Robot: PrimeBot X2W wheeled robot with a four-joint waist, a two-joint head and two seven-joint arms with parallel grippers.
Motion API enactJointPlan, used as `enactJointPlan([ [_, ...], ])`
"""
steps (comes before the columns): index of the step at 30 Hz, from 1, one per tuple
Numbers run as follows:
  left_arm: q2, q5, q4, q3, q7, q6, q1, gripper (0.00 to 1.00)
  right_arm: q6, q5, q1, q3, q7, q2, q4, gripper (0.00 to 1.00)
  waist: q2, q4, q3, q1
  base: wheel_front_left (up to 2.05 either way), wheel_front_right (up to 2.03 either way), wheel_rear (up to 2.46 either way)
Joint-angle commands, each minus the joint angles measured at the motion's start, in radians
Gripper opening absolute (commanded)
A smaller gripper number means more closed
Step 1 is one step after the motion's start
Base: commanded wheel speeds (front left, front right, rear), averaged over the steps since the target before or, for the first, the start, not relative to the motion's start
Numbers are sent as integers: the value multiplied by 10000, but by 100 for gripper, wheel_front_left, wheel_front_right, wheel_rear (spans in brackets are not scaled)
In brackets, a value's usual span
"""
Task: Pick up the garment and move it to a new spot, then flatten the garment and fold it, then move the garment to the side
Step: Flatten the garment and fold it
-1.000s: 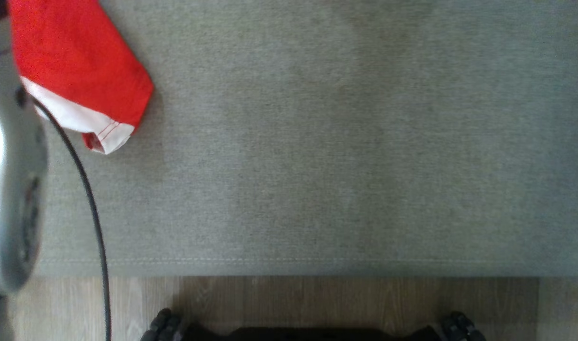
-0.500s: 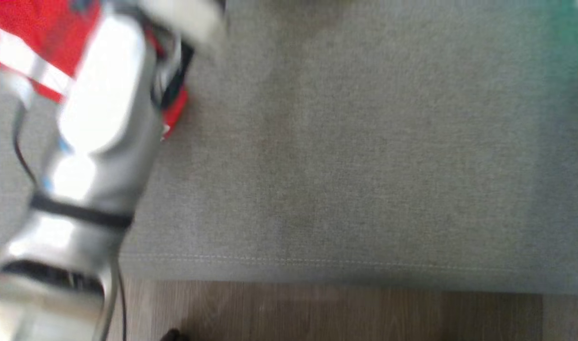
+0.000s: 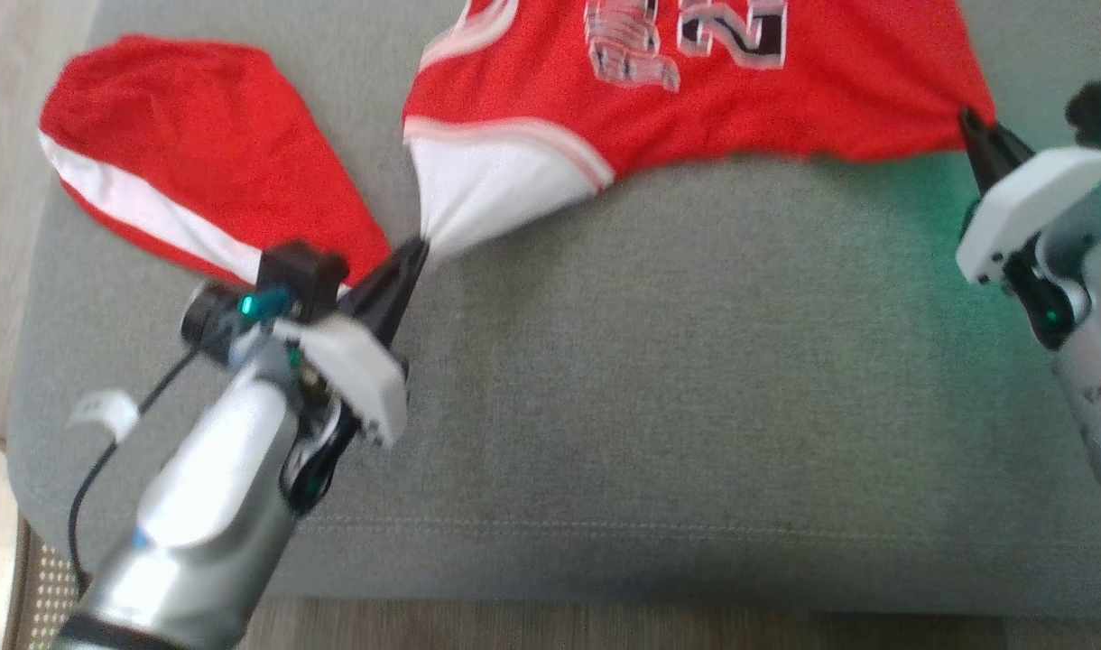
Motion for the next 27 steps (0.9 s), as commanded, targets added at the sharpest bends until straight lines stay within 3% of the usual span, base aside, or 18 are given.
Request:
enactJointPlan([
  [1,564,-151,-545,292,92,8,84,0,-2,161,167,180,42,-255,-256,0,-1,-139,-444,1,0,0,0],
  [8,1192,-401,-1449,238,672,19,920,0,-2,409,510,419,185,-627,-70,0,-1,-222,-810,1,0,0,0],
  [14,1825,-904,-2470,-163,1533,10,1638,0,-2,669,966,1027,999,-965,23,0,-1,-273,-1093,1,0,0,0],
  [22,2854,-2578,-4054,-1076,2657,6,2312,0,-2,1302,1803,2503,2302,-1843,-1062,0,-1,-368,-1409,1,0,0,0],
  [27,3462,-3343,-4626,-1139,2843,5,2643,0,-2,1877,2192,3395,3078,-2681,-1901,0,-1,-519,-1575,1,0,0,0],
])
